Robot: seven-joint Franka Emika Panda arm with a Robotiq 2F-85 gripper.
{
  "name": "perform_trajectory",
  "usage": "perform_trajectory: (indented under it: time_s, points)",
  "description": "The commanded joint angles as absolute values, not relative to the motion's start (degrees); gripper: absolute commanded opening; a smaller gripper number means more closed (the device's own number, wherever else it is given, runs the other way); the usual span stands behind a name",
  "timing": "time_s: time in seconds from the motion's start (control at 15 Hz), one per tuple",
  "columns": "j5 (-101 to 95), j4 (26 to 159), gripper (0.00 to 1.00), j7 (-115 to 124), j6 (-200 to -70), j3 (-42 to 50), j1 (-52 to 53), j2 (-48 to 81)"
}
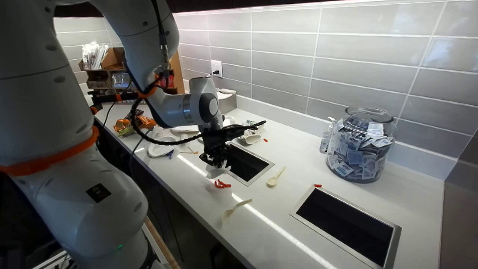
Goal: Put the cupcake lining into the hole in the table
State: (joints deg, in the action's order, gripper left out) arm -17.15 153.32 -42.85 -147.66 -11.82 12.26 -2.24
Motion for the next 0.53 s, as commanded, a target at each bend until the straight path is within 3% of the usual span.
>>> perform_trajectory:
  time_s: [0.0,0.47]
  points:
    - [-18.5,154.6,0.00,-42.5,-145.9,-11.0,11.6,-4.0]
    - [-17.5,154.7,0.00,-43.9,-145.8,-10.3,11.2,-3.3]
